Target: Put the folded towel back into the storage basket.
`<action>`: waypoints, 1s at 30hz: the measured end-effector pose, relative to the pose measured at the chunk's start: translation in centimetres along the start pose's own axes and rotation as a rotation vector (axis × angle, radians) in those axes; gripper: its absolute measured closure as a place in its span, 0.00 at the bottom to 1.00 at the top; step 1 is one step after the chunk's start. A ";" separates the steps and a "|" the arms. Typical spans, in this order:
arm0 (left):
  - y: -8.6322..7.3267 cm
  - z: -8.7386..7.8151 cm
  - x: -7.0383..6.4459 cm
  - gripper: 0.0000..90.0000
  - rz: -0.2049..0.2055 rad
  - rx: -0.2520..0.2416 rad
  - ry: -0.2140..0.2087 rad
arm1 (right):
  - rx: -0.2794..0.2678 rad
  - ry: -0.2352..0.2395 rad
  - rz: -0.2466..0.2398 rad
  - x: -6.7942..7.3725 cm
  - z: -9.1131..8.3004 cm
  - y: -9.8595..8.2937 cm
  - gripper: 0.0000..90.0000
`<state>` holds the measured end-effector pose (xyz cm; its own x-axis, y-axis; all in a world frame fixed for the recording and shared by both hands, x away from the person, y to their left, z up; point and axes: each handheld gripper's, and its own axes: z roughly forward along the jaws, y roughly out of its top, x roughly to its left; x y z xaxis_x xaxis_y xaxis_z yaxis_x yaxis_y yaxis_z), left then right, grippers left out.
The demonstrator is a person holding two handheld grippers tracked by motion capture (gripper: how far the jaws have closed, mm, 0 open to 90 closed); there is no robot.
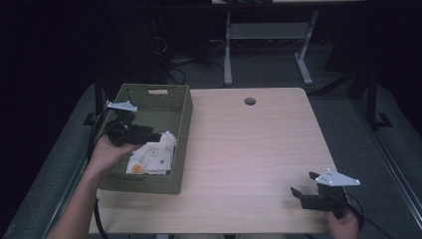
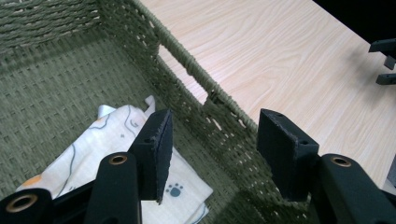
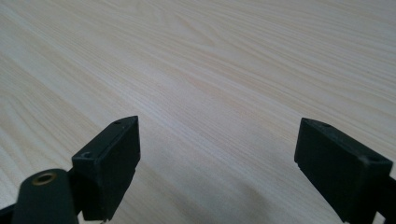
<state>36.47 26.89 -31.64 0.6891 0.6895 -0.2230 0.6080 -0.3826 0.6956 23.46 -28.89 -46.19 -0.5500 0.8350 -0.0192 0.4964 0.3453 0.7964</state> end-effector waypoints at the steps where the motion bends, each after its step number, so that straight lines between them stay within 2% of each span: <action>1: 0.1 0.1 -0.2 0.51 0.005 0.001 -0.003 | -0.001 0.000 0.000 0.0 0.0 0.0 0.15; 7: 0.7 0.5 -1.2 0.49 0.030 0.001 -0.006 | -0.003 0.000 0.003 0.0 0.0 0.0 0.15; 10: 0.8 0.6 -1.3 0.49 0.021 -0.002 -0.004 | -0.002 0.000 0.003 0.0 0.0 0.0 0.15; 23: 1.3 1.8 -2.9 0.47 0.036 -0.006 -0.005 | -0.001 -0.004 0.004 -0.1 -0.1 0.0 0.15; 30: 2.0 2.9 -4.4 0.45 0.056 -0.004 -0.013 | -0.003 -0.009 0.009 -0.1 -0.1 -0.1 0.15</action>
<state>35.82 21.27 -31.24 0.7274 0.6587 -0.1925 0.5665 -0.4181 0.7102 23.41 -29.06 -46.21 -0.5397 0.8417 -0.0177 0.4994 0.3370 0.7982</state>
